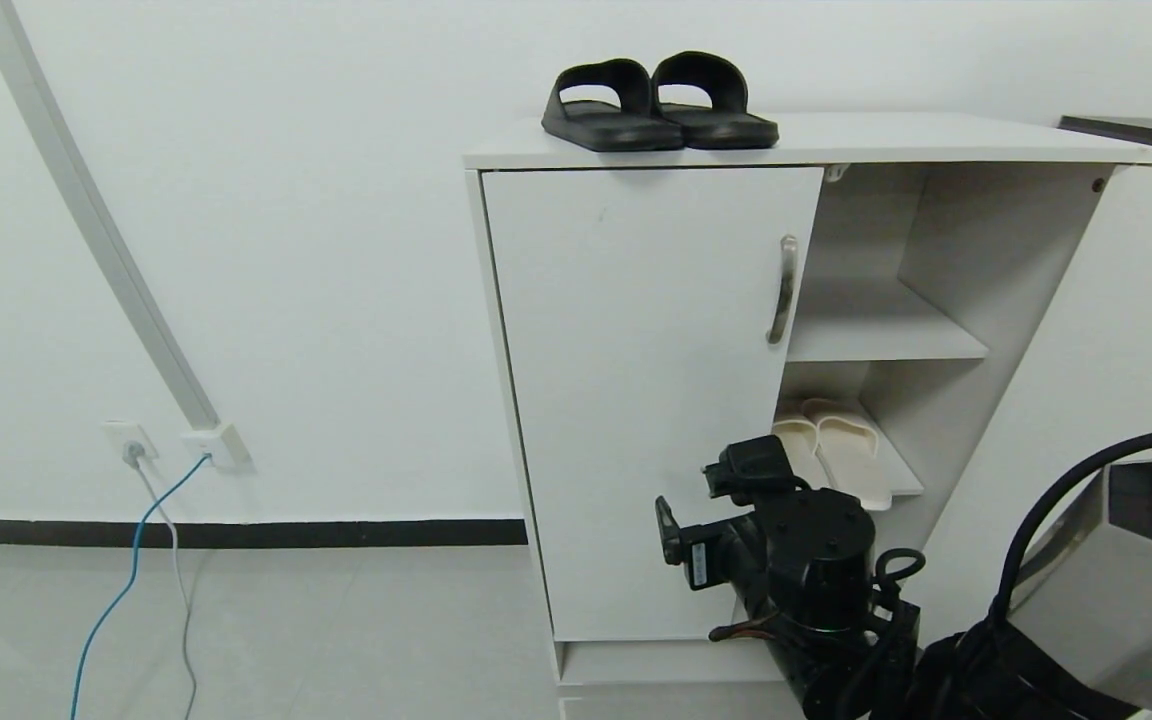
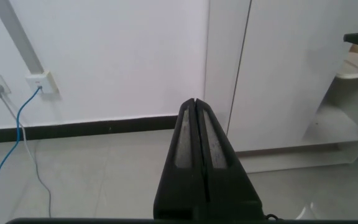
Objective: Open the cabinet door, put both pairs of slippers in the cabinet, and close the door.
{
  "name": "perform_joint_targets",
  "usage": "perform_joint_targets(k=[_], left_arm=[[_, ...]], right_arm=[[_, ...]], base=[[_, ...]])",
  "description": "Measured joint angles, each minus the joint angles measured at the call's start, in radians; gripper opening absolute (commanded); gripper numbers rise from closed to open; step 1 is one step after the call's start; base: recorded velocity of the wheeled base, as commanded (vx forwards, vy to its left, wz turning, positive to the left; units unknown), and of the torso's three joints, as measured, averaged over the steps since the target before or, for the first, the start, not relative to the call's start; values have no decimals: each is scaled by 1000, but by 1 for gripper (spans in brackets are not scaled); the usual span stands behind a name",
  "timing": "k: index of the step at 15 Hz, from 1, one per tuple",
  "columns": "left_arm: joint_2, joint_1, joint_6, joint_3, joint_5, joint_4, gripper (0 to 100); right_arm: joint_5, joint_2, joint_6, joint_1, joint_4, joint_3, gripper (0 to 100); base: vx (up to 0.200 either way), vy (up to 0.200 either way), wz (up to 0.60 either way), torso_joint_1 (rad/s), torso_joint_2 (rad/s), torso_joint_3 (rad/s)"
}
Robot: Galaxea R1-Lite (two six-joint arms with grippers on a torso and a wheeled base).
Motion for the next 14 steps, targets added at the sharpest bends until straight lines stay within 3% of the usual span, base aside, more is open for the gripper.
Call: perform_joint_targets(k=[7,14], left_arm=[[0,0,0,0,0,1,0],[0,-2,0,0,0,0,0]], right_arm=[[-2,1,-3,3,0,0,100],[-2,1,-3,4,-1,1,100]], base=[[0,0,0,1,-21,-23],[0,0,0,34,-385,-346]])
